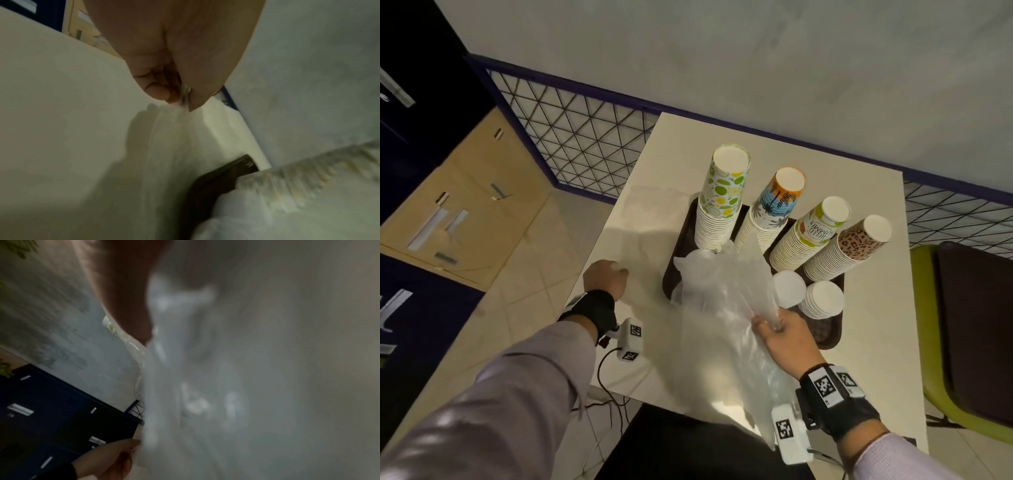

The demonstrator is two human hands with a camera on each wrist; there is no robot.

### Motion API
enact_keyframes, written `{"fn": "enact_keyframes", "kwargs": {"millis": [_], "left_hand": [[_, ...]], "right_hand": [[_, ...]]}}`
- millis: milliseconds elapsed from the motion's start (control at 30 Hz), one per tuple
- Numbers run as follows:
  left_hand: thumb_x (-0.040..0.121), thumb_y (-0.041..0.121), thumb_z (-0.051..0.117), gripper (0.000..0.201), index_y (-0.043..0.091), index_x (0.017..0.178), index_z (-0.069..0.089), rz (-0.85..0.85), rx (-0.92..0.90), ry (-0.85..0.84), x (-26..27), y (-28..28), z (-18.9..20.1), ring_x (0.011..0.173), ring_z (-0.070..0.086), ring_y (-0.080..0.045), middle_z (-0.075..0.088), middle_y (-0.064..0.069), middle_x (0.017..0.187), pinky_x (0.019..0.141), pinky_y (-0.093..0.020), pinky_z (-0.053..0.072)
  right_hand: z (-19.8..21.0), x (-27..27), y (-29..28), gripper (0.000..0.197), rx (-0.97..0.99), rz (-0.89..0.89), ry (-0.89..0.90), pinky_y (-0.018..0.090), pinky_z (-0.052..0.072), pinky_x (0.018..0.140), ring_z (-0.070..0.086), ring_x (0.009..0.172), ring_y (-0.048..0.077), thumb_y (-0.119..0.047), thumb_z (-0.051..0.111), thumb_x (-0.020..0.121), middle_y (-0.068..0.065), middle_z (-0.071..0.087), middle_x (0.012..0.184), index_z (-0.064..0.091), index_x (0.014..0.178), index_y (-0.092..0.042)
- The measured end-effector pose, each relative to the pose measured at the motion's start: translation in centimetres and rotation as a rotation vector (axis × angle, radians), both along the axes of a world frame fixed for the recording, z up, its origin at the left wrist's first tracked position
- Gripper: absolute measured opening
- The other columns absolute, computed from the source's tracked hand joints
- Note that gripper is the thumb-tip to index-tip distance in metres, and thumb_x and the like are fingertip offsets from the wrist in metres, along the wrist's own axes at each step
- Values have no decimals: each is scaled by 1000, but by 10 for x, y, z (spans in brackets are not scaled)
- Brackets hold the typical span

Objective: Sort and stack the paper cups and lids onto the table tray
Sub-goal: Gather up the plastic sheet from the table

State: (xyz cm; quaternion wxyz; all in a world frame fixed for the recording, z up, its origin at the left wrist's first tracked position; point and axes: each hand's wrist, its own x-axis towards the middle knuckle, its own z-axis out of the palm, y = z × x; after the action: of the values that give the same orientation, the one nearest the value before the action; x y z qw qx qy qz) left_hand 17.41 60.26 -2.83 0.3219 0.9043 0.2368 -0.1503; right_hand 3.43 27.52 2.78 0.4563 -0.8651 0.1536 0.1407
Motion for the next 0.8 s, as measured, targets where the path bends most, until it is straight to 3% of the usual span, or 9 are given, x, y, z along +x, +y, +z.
{"fn": "enact_keyframes", "kwargs": {"millis": [67, 133, 200, 267, 400, 500, 633, 700, 800], "left_hand": [[99, 19, 56, 34, -3, 76, 68, 6, -19, -77, 1, -8, 12, 82, 59, -38, 68, -22, 81, 77, -40, 46], [99, 17, 52, 37, -2, 67, 58, 18, -20, -159, 1, -15, 27, 72, 48, -32, 57, -23, 70, 69, -38, 40], [99, 17, 52, 36, -7, 74, 63, 1, -28, -233, 1, -22, 43, 71, 49, -32, 63, -29, 78, 72, -39, 42], [100, 18, 54, 34, -6, 77, 63, -16, -49, -303, 0, -28, 59, 73, 52, -32, 63, -26, 78, 74, -40, 42], [103, 20, 55, 26, 6, 83, 64, -7, -39, -435, -2, -37, 92, 78, 53, -23, 60, -7, 78, 76, -31, 36], [105, 20, 52, 31, 8, 78, 61, -94, 45, -562, -5, -41, 112, 70, 47, -19, 50, 1, 68, 70, -27, 32], [98, 8, 53, 26, 0, 75, 62, -187, 101, -781, -10, -40, 126, 60, 52, -30, 55, -14, 65, 61, -38, 44], [98, 15, 52, 22, 13, 77, 56, -101, -50, -766, -9, -40, 136, 71, 53, -21, 59, -10, 78, 71, -36, 45], [96, 20, 50, 15, 19, 82, 53, 33, -256, -741, -15, -44, 158, 92, 44, -7, 58, -5, 103, 82, -28, 38]], "right_hand": [[3, 5, 0, 15, 13, -22, -1, 34, 57, 80, 72, 80, 12, -29, 64, 97, -2, 76, 84, 73, 103, -19], [7, 10, 2, 14, 32, -37, -19, 28, 55, 78, 71, 81, 7, -28, 64, 97, -4, 77, 85, 73, 104, -20], [13, 14, 6, 10, 54, -37, -31, 14, 50, 69, 69, 77, -1, -25, 63, 98, -7, 76, 83, 73, 100, -23], [19, 19, 10, 9, 76, -36, -33, 10, 47, 67, 67, 78, -4, -24, 63, 99, -11, 74, 84, 71, 98, -28], [29, 26, 14, 12, 91, -37, -51, 23, 53, 72, 70, 81, 4, -27, 64, 98, -7, 76, 85, 74, 97, -23], [37, 31, 14, 19, 126, -28, -62, 33, 59, 78, 73, 80, 11, -33, 63, 99, -1, 77, 87, 75, 97, -18], [45, 35, 12, 25, 123, 1, -114, 42, 59, 78, 73, 79, 16, -36, 62, 99, 0, 76, 84, 74, 94, -15], [47, 36, 9, 24, 116, -10, -120, 43, 58, 78, 72, 78, 18, -34, 62, 99, 1, 75, 82, 74, 92, -15], [53, 37, 9, 21, 149, -23, -131, 41, 58, 75, 72, 76, 18, -28, 62, 99, 0, 75, 79, 73, 88, -15]]}}
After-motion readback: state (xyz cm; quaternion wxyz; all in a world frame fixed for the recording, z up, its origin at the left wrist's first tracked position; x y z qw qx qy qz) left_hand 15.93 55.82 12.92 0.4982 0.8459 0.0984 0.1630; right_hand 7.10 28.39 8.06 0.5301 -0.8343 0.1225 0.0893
